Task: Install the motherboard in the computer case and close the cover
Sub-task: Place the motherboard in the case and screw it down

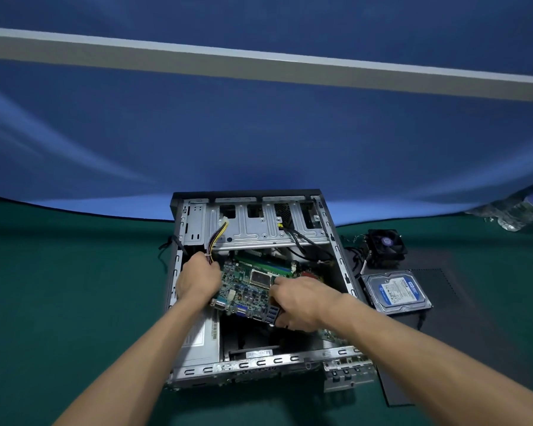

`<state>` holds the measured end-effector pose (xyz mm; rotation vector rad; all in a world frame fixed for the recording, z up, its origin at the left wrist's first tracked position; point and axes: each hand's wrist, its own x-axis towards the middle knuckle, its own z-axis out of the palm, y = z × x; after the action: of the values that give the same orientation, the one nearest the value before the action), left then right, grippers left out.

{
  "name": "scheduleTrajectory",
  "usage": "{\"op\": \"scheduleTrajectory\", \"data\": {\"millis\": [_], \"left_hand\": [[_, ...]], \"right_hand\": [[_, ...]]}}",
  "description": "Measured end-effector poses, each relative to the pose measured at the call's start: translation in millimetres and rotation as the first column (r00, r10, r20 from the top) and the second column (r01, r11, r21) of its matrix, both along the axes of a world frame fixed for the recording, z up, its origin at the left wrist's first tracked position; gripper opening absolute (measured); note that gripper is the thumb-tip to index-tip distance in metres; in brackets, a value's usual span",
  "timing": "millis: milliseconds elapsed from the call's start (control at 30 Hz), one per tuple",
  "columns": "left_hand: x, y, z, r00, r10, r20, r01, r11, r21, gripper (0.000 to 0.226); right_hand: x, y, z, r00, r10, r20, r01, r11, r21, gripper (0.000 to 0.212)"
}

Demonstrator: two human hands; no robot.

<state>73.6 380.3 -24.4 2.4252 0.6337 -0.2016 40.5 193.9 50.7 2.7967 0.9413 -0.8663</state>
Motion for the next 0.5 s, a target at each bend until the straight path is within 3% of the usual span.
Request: {"op": "scheduleTrajectory", "data": {"millis": [500], "left_hand": [[-12, -8, -9, 0.997, -0.049, 0.062, 0.045, 0.997, 0.063, 0.018]], "right_hand": [[14, -11, -14, 0.999, 0.029, 0.019, -0.026, 0.988, -0.151, 0.043]]}}
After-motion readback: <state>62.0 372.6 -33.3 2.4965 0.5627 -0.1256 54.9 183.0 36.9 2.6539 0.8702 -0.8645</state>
